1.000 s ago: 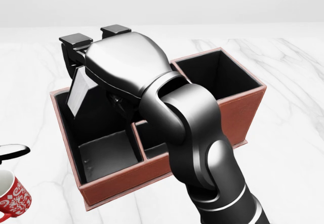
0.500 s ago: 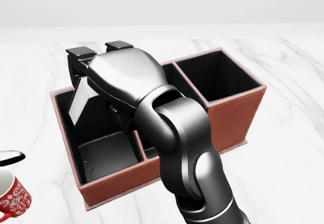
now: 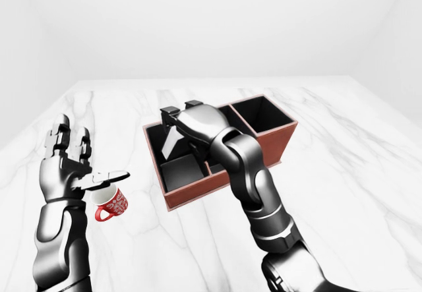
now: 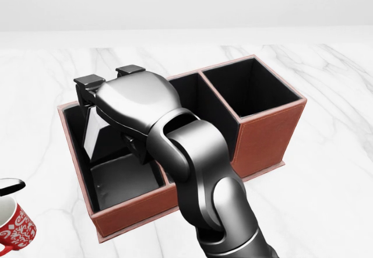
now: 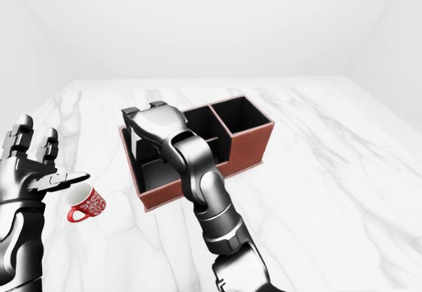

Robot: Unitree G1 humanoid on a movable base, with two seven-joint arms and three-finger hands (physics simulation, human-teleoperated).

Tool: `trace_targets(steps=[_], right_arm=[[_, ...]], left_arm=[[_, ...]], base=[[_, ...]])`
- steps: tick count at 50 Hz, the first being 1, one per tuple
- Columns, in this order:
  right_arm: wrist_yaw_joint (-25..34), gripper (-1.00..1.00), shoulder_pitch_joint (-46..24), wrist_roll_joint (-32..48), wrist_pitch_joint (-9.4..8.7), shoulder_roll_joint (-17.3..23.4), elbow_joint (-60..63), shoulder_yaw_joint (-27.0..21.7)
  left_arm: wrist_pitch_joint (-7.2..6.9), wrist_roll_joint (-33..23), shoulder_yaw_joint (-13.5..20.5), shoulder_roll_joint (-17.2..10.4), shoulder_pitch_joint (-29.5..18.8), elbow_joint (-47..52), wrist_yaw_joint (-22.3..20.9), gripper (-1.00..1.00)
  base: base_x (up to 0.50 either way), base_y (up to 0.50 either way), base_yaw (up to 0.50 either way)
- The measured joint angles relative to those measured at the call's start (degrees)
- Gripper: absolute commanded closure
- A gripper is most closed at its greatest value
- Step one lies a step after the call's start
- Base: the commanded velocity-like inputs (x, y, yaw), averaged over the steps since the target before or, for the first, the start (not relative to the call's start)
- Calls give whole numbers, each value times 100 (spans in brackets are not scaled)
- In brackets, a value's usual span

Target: Pick up the book and place it in the left compartment of the caddy.

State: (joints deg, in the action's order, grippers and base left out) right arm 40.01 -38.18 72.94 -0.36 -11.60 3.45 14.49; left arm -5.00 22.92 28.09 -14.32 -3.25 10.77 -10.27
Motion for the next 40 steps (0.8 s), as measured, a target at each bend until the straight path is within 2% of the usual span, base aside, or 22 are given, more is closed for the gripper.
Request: trace_targets(steps=[24,40], right_arm=[[0,100,178,217,236,-103,-384,74],[0,100,476,340,282,-149,-437,172]], left_arm=[[29,102,69,17,106,-186,-101,-100],[83,152,110,36,173,-239,-151,-100]], base=[[0,0,0],[0,0,0]])
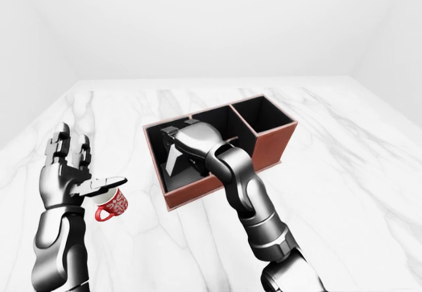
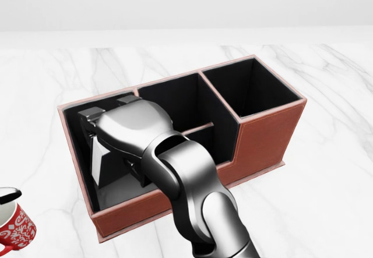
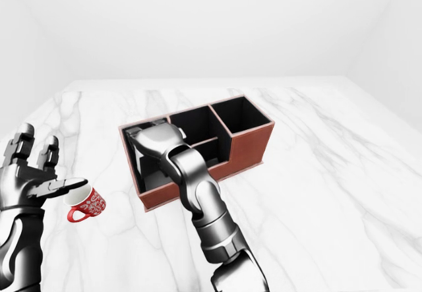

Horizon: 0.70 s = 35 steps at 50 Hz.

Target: Pick up the book and place it in the left compartment of the caddy.

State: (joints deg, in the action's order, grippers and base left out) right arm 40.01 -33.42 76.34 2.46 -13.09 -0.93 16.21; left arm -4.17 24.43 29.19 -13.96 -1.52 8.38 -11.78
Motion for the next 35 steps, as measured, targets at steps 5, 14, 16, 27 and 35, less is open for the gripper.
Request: trace_targets(steps=[5,14,16,27,35], right_arm=[[0,100,43,11,0,-20,-71,17],[0,100,51,10,11,-26,-292,16],[0,100,46,8,14,-22,-344,12],[0,100,-2,-9,17,1,-646,-13],[0,100,-9,-12,19,-13,-790,-2]], left_arm=[[12,19,19,5,23,-5,-16,-100],[35,42,47,14,54,-21,-39,-100],[43,45,50,16,59,-29,-44,-100],[111,56,56,24,74,-117,-69,-100],[164,73,62,27,88,-184,-82,-100]], base=[[0,0,0],[0,0,0],[0,0,0],[0,0,0],[0,0,0]])
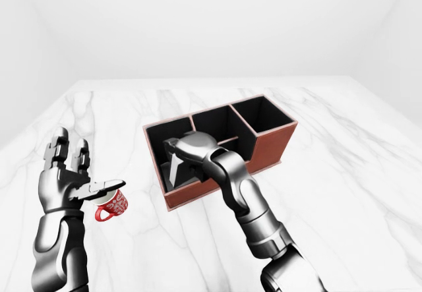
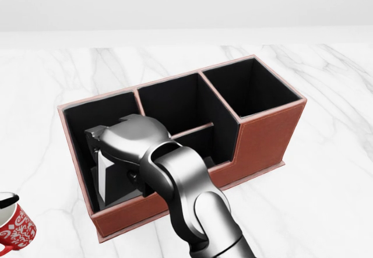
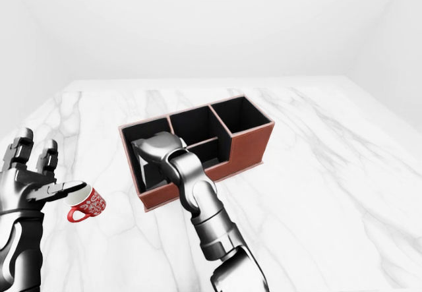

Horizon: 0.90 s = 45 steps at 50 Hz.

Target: Pick up the book and place it in the left compartment of the caddy.

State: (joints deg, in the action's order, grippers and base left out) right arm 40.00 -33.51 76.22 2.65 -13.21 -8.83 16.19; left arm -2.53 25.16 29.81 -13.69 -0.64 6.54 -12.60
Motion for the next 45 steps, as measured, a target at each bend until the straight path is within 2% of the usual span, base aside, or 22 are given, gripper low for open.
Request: trace_targets(steps=[30,45], right_arm=[[0,100,-571,-168,9,-20,-1181,-137],[0,100,-1308,-458,-125,-76,-2141,-303]], left_arm=[[210,54,-24,-25,-9,-312,-37,-100],[305,70,-82,-52,-62,-482,-34,-100]], base=[[0,0,0],[0,0,0]])
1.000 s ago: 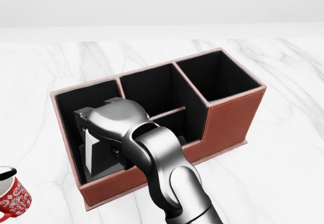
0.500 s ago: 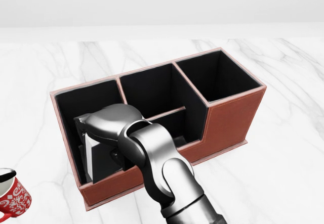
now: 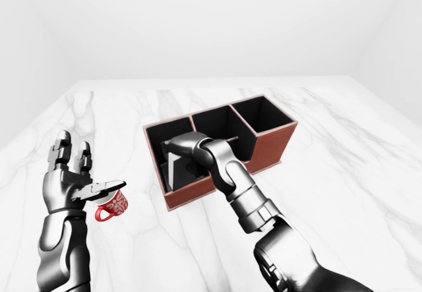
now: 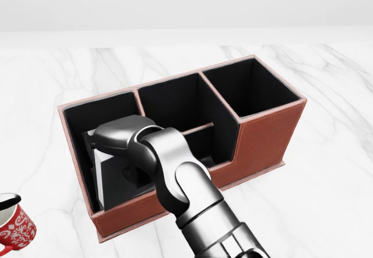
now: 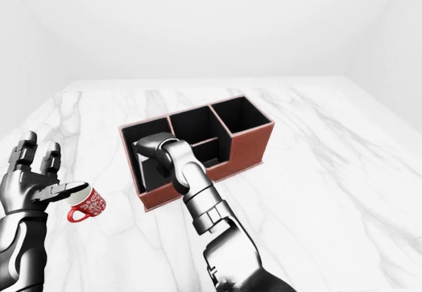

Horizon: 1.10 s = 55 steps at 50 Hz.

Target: Pick up the book and place it in the left compartment of the caddy.

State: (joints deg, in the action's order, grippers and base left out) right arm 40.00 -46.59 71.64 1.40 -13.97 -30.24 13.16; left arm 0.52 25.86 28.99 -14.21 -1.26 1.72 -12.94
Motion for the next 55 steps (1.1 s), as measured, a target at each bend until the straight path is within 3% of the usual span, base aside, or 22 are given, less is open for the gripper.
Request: trace_targets(steps=[32,55], right_arm=[[-91,100,-829,-432,-107,-26,-1063,-103],[-585,100,-1069,-560,-61,37,-1301,-138]], left_arm=[[184,73,-89,8,-14,-277,-58,-100],[224,55,-169,21,-44,-321,-54,-100]], base=[[0,0,0],[0,0,0]])
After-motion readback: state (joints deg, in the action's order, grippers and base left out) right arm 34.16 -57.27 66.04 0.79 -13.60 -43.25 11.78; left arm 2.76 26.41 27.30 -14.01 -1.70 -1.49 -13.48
